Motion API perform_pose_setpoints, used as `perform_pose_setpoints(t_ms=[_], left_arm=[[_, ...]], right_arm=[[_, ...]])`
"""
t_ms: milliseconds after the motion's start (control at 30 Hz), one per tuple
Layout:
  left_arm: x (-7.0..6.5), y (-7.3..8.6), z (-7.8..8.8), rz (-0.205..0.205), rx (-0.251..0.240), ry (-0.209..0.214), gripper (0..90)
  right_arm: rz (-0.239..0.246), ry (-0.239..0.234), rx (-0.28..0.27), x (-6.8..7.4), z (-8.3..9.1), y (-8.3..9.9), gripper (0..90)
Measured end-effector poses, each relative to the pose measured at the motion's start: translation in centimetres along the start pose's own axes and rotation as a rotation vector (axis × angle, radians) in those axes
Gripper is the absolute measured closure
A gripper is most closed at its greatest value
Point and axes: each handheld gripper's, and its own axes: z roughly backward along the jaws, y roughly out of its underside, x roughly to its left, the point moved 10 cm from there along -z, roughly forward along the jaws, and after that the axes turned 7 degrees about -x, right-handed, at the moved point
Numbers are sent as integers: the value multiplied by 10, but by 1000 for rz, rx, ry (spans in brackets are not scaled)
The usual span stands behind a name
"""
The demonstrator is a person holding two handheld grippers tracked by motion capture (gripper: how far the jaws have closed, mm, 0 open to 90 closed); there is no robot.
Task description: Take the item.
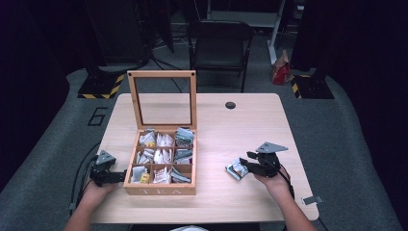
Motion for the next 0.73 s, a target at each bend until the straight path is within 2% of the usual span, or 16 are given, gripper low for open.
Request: perform_pose_setpoints(t_ms=[233, 500, 567, 733], left_arm=[[0, 0, 0, 1, -3, -1, 148], [0, 0, 0, 2, -1, 0, 147], [0, 0, 0, 0, -5, -3, 148], [0, 0, 0, -1, -2, -1, 147]], right_arm=[[-11, 19, -10, -9, 4, 1, 529], [0, 51, 15, -19, 4, 8, 524], [-11, 60, 20, -21, 4, 11, 524], [13, 82, 41, -24, 3, 16, 517]])
